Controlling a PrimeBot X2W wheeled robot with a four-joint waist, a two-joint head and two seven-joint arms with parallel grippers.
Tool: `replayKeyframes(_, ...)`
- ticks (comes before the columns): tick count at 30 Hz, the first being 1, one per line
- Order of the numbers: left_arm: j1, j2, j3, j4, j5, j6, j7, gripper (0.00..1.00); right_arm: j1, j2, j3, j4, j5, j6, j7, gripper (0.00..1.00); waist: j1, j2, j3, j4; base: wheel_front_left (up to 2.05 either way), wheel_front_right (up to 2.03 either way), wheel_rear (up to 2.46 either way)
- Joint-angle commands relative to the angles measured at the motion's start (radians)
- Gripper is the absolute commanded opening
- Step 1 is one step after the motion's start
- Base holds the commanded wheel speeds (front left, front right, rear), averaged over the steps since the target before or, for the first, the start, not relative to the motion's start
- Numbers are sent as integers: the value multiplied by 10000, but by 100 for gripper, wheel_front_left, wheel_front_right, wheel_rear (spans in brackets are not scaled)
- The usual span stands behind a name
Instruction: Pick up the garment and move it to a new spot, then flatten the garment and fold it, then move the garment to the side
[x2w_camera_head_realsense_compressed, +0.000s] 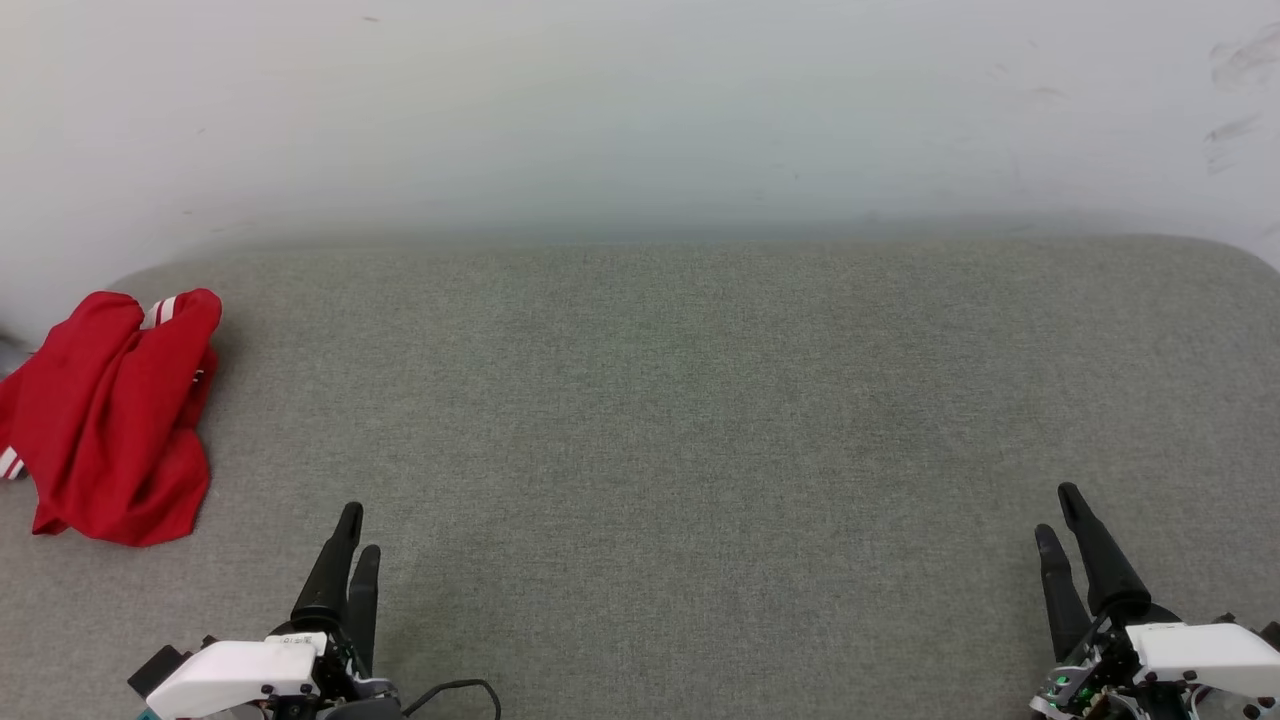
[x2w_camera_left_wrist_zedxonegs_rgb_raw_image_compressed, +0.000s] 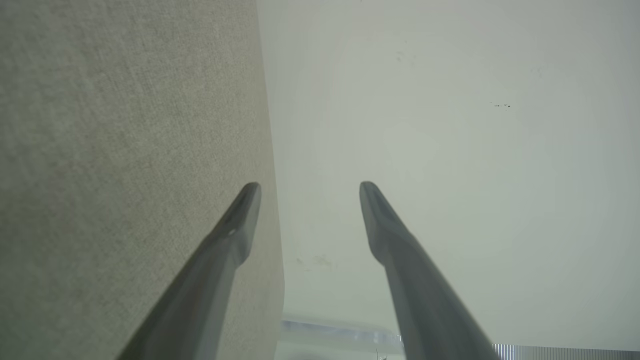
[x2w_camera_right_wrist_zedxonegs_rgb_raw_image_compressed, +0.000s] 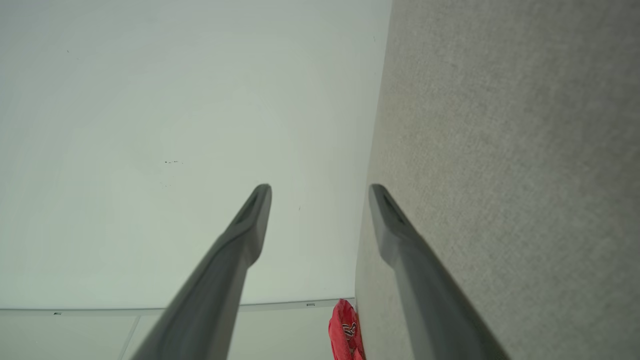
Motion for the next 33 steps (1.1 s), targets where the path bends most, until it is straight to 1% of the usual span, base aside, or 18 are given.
replayKeyframes(1, -110, 19, -43, -163, 83, 0, -168, 100, -116, -7, 75, -199, -112, 2, -155, 100, 0, 0, -6, -2, 0, 0, 0)
replayKeyframes(23, 211, 30, -235, -256, 739, 0, -1131, 100, 65, -6, 196, -162, -1418, 2, -1125, 100, 0, 0, -43, -22, 0, 0, 0)
replayKeyframes(25, 223, 31, -166, -258, 896, 0, -1212, 100, 78, -6, 155, -198, -1729, 2, -1209, 100, 0, 0, -45, -20, 0, 0, 0)
replayKeyframes(27, 226, 33, 94, -172, 1300, 0, -1290, 100, 76, -6, 111, -267, -2041, 2, -1285, 100, 0, 0, -48, -20, 0, 0, 0)
replayKeyframes(33, 160, 35, 498, -187, 2191, 42, -1519, 100, 91, -6, 89, -668, -3377, 2, -1513, 100, 0, 0, -52, -37, 0, 0, 0)
